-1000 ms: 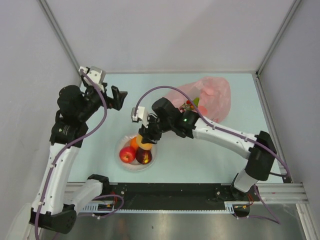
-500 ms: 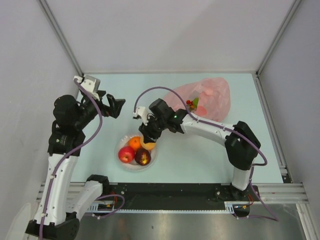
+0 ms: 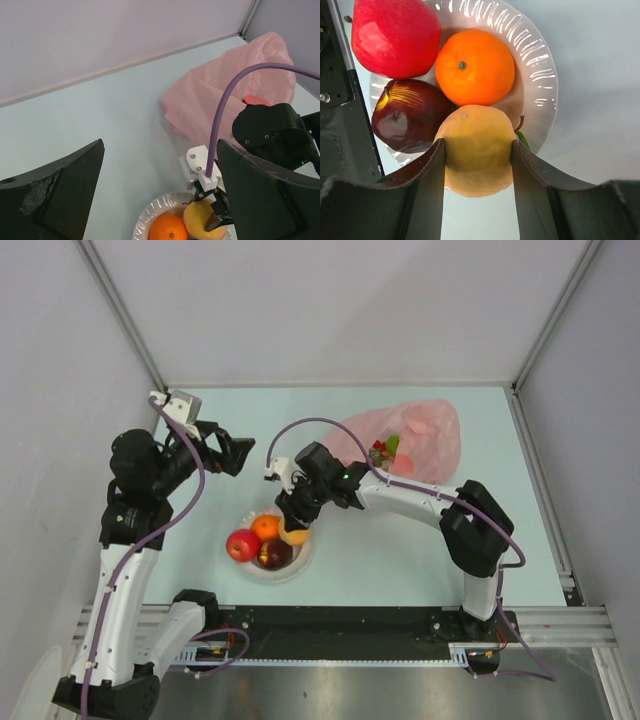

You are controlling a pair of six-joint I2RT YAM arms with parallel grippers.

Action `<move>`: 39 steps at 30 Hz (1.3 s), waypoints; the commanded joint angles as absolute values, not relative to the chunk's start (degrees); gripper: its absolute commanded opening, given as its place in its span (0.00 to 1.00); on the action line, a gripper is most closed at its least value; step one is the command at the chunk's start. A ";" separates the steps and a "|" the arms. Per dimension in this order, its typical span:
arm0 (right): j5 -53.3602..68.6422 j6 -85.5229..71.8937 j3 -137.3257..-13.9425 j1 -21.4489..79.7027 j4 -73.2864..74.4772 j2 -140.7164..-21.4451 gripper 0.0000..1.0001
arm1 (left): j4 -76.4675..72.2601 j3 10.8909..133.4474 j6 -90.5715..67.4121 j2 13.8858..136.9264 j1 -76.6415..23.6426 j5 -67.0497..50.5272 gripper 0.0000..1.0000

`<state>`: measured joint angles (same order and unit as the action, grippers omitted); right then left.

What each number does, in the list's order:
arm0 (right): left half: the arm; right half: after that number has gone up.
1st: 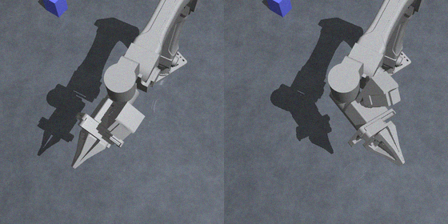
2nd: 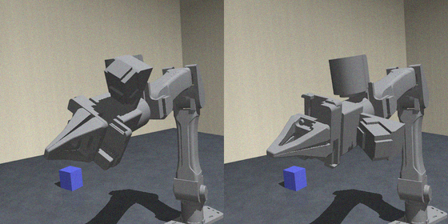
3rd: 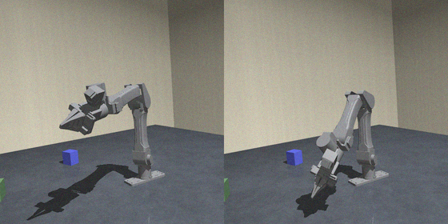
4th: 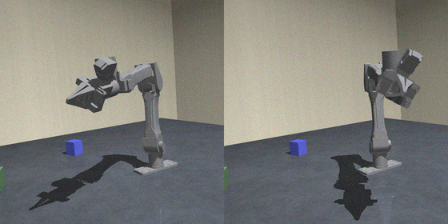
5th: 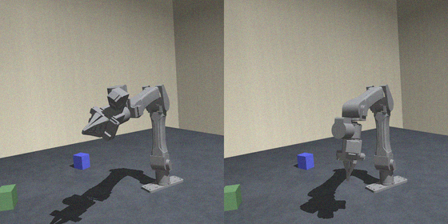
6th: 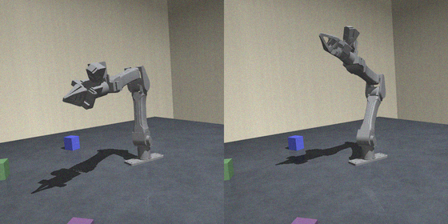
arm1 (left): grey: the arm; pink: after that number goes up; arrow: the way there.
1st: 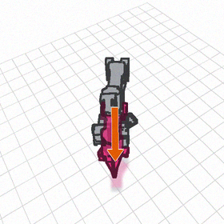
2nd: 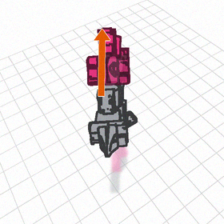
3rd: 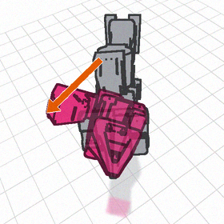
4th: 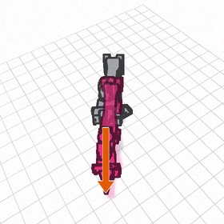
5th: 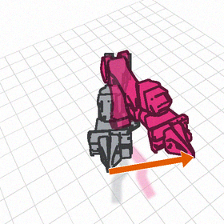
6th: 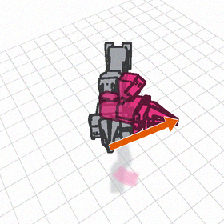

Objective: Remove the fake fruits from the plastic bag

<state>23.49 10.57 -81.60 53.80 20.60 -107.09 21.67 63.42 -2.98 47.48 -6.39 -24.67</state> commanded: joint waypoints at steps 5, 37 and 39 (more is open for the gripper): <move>22.33 7.65 -81.65 54.49 17.58 -109.25 0.56 | 19.25 63.63 -4.31 48.16 -5.36 -26.19 1.00; 14.50 5.28 -84.47 27.09 33.67 -71.63 0.77 | 25.21 78.56 9.82 71.44 -27.48 -42.28 1.00; 13.45 5.45 -83.06 23.22 33.49 -73.29 0.68 | 28.80 81.89 12.73 75.66 -31.96 -41.23 1.00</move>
<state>17.67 7.35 -85.73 29.80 32.38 -70.43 23.07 76.01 4.64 70.26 -25.30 -39.51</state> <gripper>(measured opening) 0.741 0.996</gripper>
